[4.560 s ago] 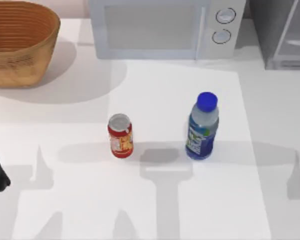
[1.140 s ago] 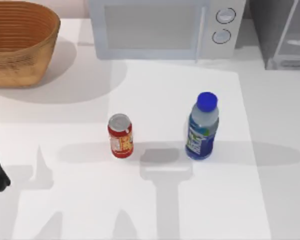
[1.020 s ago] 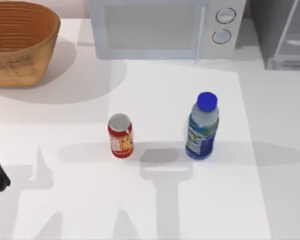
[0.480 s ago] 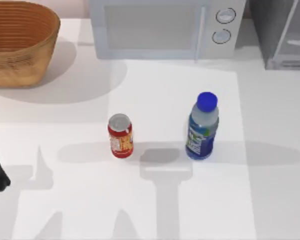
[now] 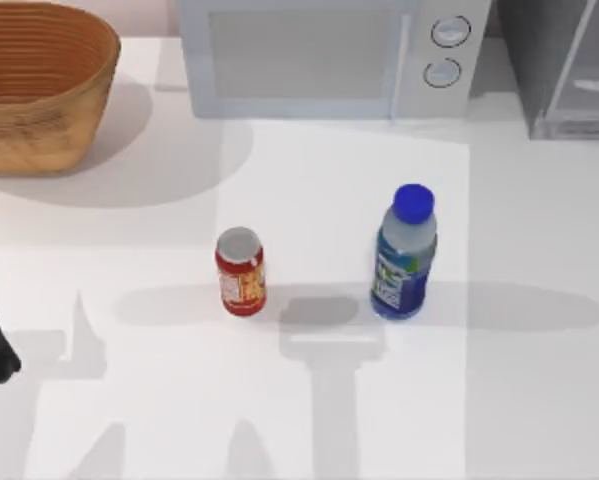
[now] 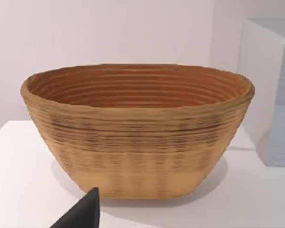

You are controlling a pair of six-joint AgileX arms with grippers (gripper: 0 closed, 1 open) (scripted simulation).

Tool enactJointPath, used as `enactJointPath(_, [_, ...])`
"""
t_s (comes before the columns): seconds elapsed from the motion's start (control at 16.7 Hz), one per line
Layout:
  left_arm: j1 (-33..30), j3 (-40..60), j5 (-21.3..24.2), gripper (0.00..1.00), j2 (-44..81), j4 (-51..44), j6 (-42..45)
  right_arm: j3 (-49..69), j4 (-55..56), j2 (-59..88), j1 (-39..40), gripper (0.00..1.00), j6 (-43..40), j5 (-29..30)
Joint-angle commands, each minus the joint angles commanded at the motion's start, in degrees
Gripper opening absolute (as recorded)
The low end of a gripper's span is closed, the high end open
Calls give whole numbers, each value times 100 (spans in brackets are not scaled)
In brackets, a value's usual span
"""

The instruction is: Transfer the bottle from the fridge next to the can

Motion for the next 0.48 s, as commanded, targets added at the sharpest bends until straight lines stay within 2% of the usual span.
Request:
enactJointPath(0.18, [0, 0, 0, 100, 0, 0, 0, -50, 125, -13, 137, 100, 313, 103])
enactJointPath(0.48, [0, 0, 0, 100, 0, 0, 0, -51, 143, -12, 94, 100, 314, 104])
